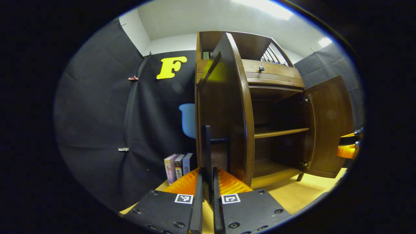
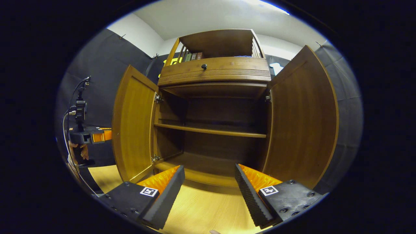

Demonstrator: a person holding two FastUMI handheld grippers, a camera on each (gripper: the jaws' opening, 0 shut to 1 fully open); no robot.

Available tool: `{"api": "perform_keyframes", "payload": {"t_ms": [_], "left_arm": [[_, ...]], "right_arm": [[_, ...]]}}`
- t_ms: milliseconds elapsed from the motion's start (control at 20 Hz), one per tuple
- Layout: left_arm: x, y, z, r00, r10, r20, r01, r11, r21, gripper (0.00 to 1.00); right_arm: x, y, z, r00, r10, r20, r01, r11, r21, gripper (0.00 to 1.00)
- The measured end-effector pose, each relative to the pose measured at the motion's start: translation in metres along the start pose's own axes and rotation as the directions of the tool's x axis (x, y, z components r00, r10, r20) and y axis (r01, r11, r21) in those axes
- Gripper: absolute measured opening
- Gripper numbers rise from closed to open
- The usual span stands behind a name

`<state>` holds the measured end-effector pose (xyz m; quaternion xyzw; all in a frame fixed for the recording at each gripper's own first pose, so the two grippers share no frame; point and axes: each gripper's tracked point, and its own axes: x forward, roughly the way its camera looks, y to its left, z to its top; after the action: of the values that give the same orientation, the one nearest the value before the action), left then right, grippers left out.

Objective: Open the right door of the double-door shoe cabinet with the right hand, and open the left door with the left hand.

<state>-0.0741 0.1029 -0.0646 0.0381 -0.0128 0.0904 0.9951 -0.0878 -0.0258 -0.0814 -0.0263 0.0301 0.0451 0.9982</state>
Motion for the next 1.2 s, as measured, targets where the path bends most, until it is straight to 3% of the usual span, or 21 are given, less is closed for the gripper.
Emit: {"api": "perform_keyframes", "payload": {"t_ms": [200,250,300,350,400,450,650,800,900,1000,1050,1200], "left_arm": [[-0.020,0.027,0.008,0.994,0.109,0.007,-0.110,0.993,0.048,0.08],[-0.028,0.033,0.012,0.990,0.138,0.011,-0.138,0.989,0.055,0.00],[-0.036,0.035,0.013,0.987,0.158,0.004,-0.158,0.986,0.057,0.00],[-0.045,0.034,0.014,0.987,0.160,-0.015,-0.159,0.986,0.044,0.07],[-0.054,0.025,0.017,0.989,0.141,-0.030,-0.141,0.990,0.013,0.00],[-0.061,0.013,0.019,0.993,0.108,-0.050,-0.109,0.994,-0.020,0.07],[-0.053,-0.028,0.034,0.999,-0.010,-0.053,0.004,0.995,-0.103,0.07],[-0.030,-0.064,0.045,0.995,-0.081,-0.050,0.076,0.993,-0.085,0.09],[-0.012,-0.081,0.051,0.994,-0.103,-0.041,0.100,0.991,-0.085,0.16],[0.004,-0.091,0.058,0.995,-0.099,-0.021,0.098,0.993,-0.068,0.37],[0.011,-0.088,0.063,0.998,-0.066,-0.004,0.066,0.996,-0.058,0.47],[0.029,-0.087,0.074,0.999,0.004,0.042,-0.002,0.999,-0.049,0.78]], "right_arm": [[0.004,0.003,0.001,1.000,0.014,0.006,-0.014,1.000,0.008,0.96],[0.005,0.003,0.001,1.000,0.020,0.005,-0.020,1.000,0.012,0.96],[0.006,0.004,0.001,1.000,0.026,0.003,-0.026,1.000,0.016,0.96],[0.008,0.005,0.001,1.000,0.028,0.000,-0.028,0.999,0.019,0.96],[0.010,0.004,0.000,1.000,0.023,-0.002,-0.023,1.000,0.018,0.96],[0.012,0.002,0.001,1.000,0.010,-0.005,-0.010,1.000,0.011,0.96],[0.025,-0.005,0.007,0.998,-0.062,-0.014,0.062,0.998,-0.018,0.97],[0.035,0.003,0.020,0.996,-0.081,-0.025,0.080,0.995,-0.054,0.98],[0.041,0.012,0.031,0.996,-0.087,-0.018,0.086,0.995,-0.041,0.98],[0.050,0.015,0.036,0.996,-0.089,-0.026,0.089,0.996,-0.009,0.99],[0.052,0.014,0.039,0.995,-0.098,-0.025,0.098,0.995,0.003,0.95],[0.061,0.003,0.053,0.990,-0.140,0.004,0.140,0.990,0.007,0.97]]}}
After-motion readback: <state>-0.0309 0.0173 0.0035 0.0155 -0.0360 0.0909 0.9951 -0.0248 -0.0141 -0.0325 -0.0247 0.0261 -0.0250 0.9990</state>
